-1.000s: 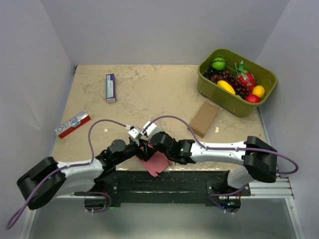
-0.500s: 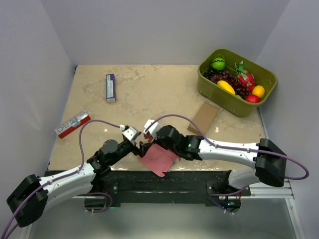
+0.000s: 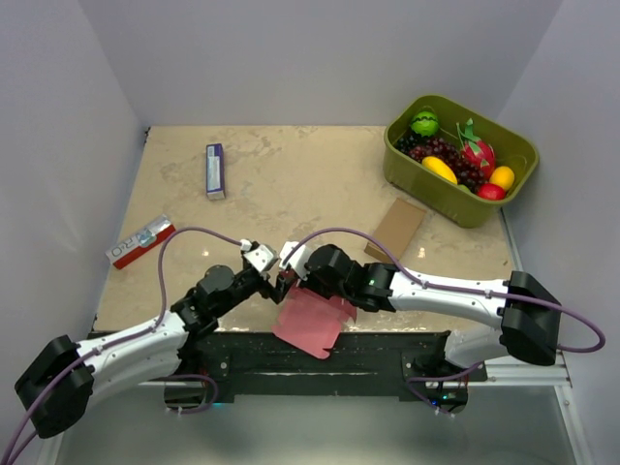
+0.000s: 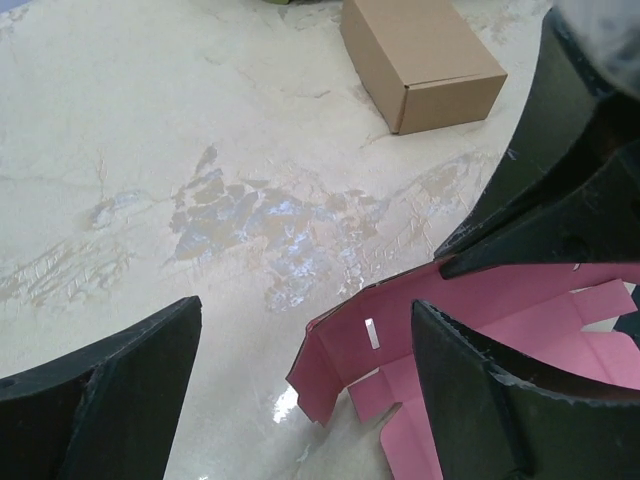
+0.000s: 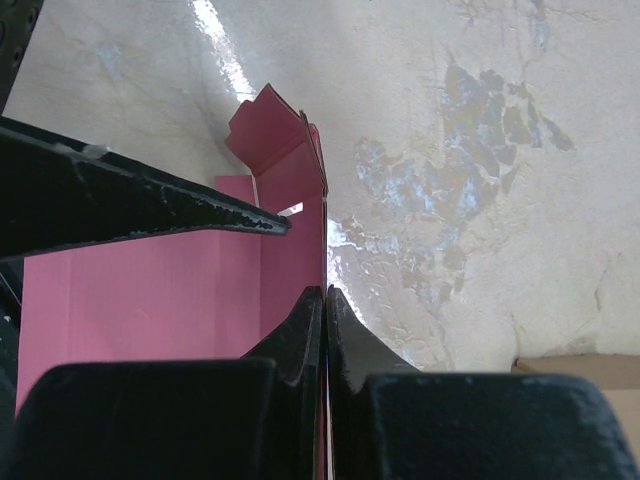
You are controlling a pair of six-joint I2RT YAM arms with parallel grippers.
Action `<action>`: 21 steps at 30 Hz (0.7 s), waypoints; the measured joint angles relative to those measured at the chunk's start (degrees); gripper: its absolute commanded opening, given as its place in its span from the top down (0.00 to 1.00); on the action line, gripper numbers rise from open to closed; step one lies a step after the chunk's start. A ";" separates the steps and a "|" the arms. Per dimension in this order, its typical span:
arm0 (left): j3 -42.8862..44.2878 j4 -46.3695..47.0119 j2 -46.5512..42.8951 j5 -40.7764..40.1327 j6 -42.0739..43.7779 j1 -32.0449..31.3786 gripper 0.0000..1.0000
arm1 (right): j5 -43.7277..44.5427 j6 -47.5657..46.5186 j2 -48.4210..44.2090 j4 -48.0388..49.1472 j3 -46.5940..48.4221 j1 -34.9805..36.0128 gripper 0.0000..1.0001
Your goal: Fold the paper box
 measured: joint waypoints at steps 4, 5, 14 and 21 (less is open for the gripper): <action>0.13 0.09 1.49 0.94 0.35 0.11 0.17 | -0.66 -0.09 0.00 -0.35 0.00 0.00 1.00; 0.22 0.11 1.81 1.25 0.39 0.15 0.19 | -0.70 -0.09 0.00 -0.63 0.00 -0.02 1.00; 1.66 1.36 5.29 4.22 0.44 0.15 0.30 | -1.03 -0.09 0.00 -1.68 0.00 -0.15 1.00; 1.31 1.16 4.17 4.74 0.31 0.35 0.15 | -1.22 -0.11 -0.61 -1.97 0.00 -0.33 1.00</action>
